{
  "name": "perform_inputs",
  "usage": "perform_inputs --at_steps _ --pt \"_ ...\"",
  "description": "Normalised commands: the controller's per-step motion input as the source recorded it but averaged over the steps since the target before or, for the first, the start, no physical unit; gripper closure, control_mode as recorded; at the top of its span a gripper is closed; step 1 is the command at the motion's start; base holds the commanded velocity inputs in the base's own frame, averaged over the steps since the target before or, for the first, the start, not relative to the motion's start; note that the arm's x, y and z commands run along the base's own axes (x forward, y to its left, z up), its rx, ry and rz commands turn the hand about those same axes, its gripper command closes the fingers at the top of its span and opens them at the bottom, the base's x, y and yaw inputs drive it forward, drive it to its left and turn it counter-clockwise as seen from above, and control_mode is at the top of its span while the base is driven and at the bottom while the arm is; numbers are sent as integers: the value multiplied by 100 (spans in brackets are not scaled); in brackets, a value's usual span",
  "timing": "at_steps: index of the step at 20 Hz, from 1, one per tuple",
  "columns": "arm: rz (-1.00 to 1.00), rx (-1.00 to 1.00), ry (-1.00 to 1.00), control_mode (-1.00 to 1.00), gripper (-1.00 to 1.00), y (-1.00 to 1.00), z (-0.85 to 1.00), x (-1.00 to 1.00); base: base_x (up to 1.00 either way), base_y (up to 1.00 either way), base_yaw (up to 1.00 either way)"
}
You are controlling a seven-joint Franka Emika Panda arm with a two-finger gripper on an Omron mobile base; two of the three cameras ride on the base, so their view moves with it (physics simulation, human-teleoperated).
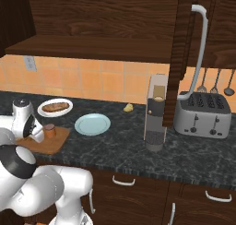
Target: From the different types of pastries on the counter, select a croissant and place it on the cutting board. Then retrieve a jar of jam from the cabinet and place it alongside the croissant on the cutting board.
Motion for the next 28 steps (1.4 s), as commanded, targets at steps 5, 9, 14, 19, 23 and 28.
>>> perform_inputs --at_steps 5,9,14,19,23,28 --pt "-1 -11 -5 -100 100 12 -19 5 0 0 0" --pt "-6 0 0 -100 100 29 0 10 0 0 0" --pt "0 0 0 -100 100 17 0 33 0 0 0" --pt "0 0 0 -100 100 14 0 45 0 0 0" --pt "0 0 -3 -100 100 18 -1 27 0 0 0" --pt "-1 0 -3 -100 -100 14 -1 1 0 0 0"
